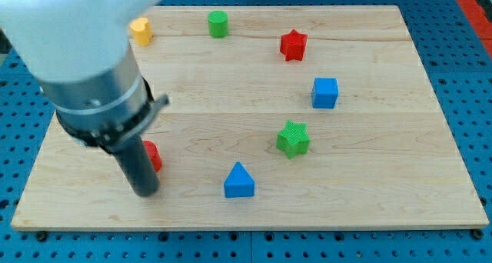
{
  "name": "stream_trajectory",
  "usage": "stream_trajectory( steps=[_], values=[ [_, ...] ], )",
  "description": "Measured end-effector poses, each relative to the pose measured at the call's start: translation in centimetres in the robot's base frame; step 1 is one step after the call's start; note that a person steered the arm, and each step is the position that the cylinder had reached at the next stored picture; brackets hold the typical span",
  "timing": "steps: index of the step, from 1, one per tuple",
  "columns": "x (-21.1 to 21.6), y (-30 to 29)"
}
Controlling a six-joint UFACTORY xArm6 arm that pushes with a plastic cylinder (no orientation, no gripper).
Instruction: Move your arm towards left side of the circle
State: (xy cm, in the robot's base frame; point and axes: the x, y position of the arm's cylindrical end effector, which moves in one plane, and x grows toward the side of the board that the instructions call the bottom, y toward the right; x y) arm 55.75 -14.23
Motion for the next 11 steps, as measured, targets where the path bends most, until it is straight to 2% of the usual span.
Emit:
stream_trajectory(
  steps=[1,2,3,7,9,10,11],
  values=[
    [-3.1,-4.6],
    [-3.2,-12.0],
    [-4.2,-15.9],
    [-4.3,-14.6],
    [-5.7,-13.9],
    [-7.0,-11.3],
    [-7.4,-5.3]
  ],
)
